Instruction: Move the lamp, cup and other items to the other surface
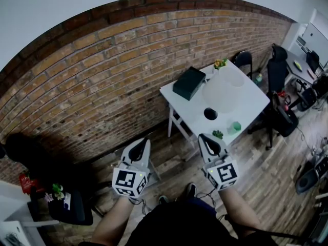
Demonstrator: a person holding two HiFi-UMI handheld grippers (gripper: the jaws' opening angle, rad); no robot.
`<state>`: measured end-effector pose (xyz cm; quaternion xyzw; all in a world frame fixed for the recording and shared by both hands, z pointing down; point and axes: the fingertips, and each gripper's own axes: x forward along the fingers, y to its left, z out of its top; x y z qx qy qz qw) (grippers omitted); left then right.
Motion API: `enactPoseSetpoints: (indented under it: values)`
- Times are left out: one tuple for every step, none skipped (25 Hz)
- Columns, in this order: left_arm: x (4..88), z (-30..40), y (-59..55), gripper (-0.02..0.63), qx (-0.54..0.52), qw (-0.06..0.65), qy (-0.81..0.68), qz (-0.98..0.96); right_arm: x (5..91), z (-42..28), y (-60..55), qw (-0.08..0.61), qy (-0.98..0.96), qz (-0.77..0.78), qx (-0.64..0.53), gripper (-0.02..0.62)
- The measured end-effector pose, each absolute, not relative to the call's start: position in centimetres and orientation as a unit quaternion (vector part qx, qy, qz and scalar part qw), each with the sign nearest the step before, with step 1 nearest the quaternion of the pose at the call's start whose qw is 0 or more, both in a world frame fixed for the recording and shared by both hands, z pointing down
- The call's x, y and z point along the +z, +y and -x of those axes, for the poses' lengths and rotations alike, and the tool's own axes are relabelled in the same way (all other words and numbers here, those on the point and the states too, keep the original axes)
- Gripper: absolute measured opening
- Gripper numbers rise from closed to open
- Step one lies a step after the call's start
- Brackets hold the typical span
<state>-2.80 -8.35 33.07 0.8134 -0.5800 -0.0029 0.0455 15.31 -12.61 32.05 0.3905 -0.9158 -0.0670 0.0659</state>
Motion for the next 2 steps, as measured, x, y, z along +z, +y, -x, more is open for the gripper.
enactPoseSetpoints:
  values:
    - [33.11, 2.78, -8.38, 0.006, -0.003, 0.047, -0.580, -0.813, 32.08, -15.36, -12.65, 0.067, -0.916, -0.391, -0.066, 0.003]
    - [33.14, 2.76, -8.41, 0.006, -0.003, 0.049, -0.581, -0.813, 32.11, -15.41, -12.68, 0.067, -0.915, -0.392, -0.065, 0.003]
